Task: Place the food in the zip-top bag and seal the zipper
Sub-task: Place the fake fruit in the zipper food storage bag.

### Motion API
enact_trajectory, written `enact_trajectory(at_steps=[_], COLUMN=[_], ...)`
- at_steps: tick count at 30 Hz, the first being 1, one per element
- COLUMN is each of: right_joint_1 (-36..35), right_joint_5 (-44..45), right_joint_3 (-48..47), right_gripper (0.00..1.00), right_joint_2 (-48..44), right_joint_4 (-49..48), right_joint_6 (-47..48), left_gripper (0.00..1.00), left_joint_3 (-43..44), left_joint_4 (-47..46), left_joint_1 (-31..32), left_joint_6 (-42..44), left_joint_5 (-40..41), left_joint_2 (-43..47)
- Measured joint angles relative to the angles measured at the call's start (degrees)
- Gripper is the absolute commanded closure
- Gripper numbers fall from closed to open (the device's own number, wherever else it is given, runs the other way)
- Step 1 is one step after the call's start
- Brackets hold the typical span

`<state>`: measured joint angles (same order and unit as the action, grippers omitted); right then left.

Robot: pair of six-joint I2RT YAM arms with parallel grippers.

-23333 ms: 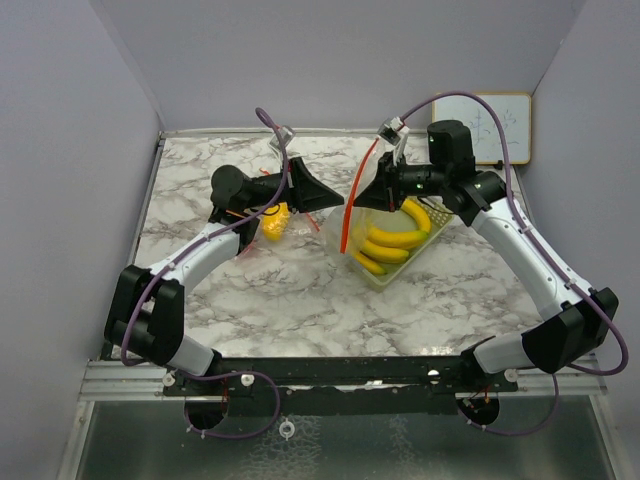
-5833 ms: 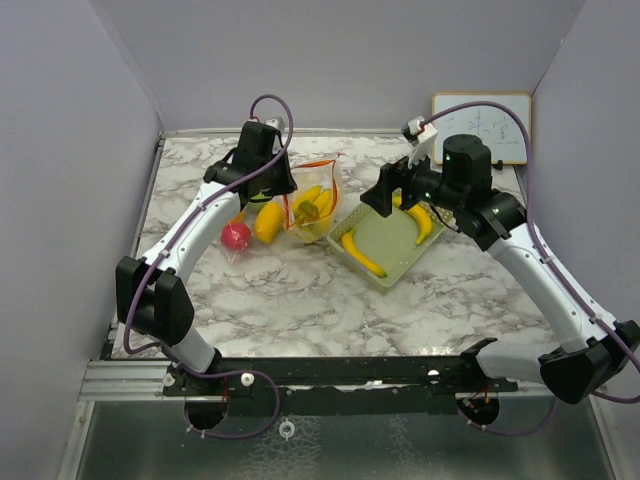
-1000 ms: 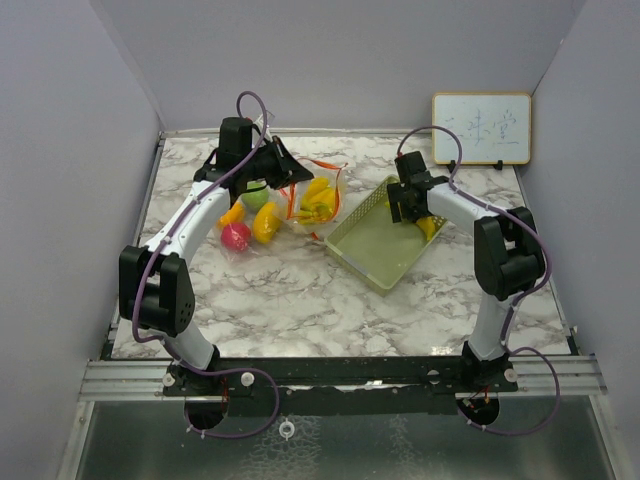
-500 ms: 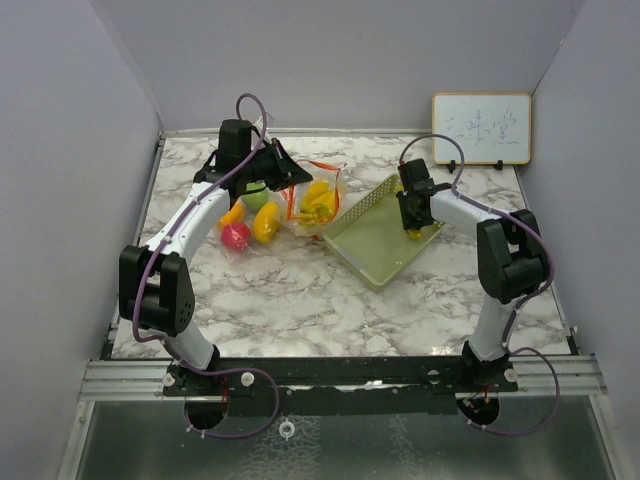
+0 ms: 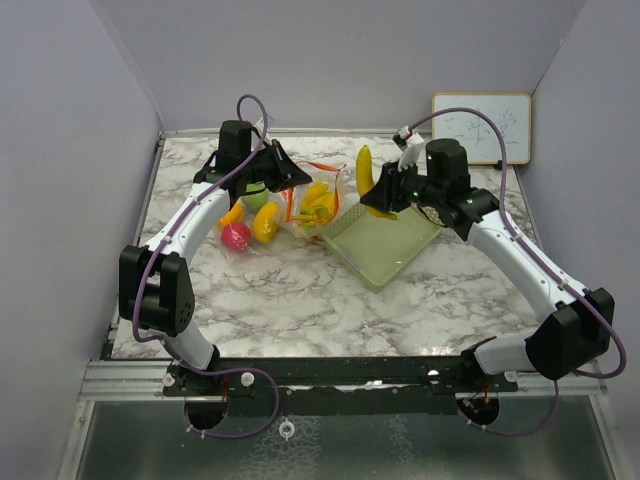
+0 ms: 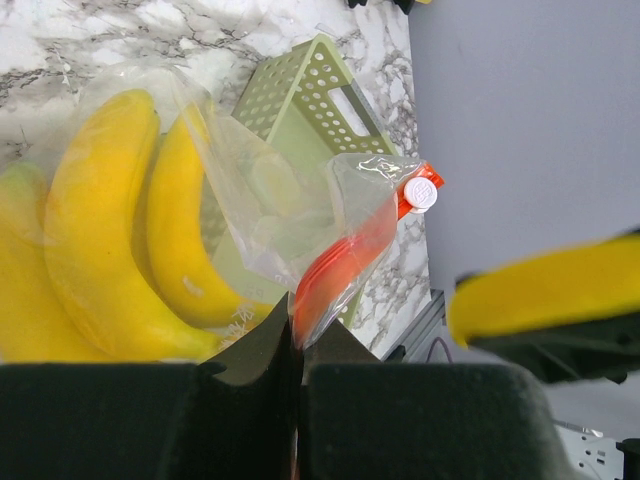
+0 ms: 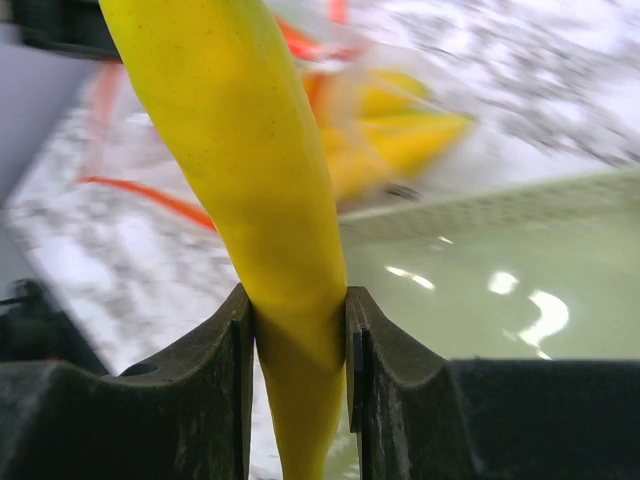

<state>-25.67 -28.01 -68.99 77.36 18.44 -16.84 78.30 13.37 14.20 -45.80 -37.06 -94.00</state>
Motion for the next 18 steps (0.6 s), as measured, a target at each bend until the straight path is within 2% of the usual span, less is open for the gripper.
enact_trajectory(at_steps=[5,10,18], right_joint_1=[-1.0,-1.0,-1.0], right_joint_5=[-8.6,-14.0,-21.8], right_joint_3=[1.0,-4.5,-6.9], right_gripper=[0.89,0.88,0.88], right_joint_2=[2.9,10.6,12.7], right_joint_4=[-3.9,1.2,5.1], right_joint_6=[-10.4,-20.2,-32.6], left_gripper=[1.00,1.00,1.00], left_joint_3=[-0.6,-0.6,-3.5], left_joint_4=[0.3,0.2,-4.1], left_joint_1=[0.0,0.0,0.0], left_joint_6=[1.4,3.5,6.8], left_joint_5=[0.0,0.7,1.9], left_joint_2=[0.0,0.0,0.0])
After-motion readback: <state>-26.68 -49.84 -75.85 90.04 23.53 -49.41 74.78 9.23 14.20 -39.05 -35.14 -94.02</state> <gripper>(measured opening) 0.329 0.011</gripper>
